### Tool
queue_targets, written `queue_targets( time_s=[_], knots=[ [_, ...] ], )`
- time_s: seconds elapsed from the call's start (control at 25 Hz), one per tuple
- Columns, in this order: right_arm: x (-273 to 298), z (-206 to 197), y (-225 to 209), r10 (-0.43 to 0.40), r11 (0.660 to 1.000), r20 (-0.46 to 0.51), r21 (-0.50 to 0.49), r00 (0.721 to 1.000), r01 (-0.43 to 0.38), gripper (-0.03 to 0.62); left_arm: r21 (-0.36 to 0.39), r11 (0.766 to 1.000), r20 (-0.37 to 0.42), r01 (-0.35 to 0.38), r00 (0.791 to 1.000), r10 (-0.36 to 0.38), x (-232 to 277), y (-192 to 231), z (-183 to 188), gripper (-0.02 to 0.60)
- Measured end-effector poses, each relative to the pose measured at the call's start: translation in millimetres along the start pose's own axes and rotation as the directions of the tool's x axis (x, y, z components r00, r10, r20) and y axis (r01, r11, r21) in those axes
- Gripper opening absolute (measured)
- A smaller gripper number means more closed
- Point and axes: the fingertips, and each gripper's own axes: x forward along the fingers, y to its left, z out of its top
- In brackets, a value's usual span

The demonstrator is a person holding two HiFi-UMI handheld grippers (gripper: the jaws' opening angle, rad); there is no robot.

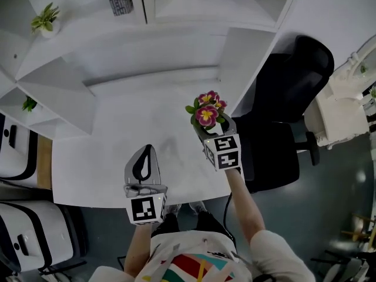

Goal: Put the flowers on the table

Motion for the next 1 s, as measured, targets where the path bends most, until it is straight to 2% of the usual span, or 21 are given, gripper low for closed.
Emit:
queue_targets(
  time_s=[0.16,0.24,0.48,0.72,1.0],
  knots=[
    [55,-7,-25,0.018,0.999,-0.044,0.04,0.999,-0.016,0.33,-0.002,0.999,-0.039,-0.039,0.998,0.038,-1,10,-12,0.005],
    [82,-11,-39,0.003,1.0,-0.068,0.023,0.998,-0.002,0.33,-0.012,0.998,-0.053,-0.06,0.997,0.06,3,16,-20,0.005],
    [155,-40,-66,-0.045,0.999,-0.158,-0.006,0.986,0.045,0.33,-0.093,0.985,-0.092,-0.146,0.986,0.138,2,41,-48,0.005],
    [208,-60,-91,-0.077,0.997,-0.206,-0.02,0.975,0.075,0.33,-0.026,0.987,-0.114,-0.161,0.981,0.157,3,55,-60,0.005],
    [233,-72,-126,-0.135,0.989,-0.208,0.029,0.969,0.144,0.33,-0.029,0.986,-0.158,-0.164,0.975,0.157,2,61,-79,0.005]
  ],
)
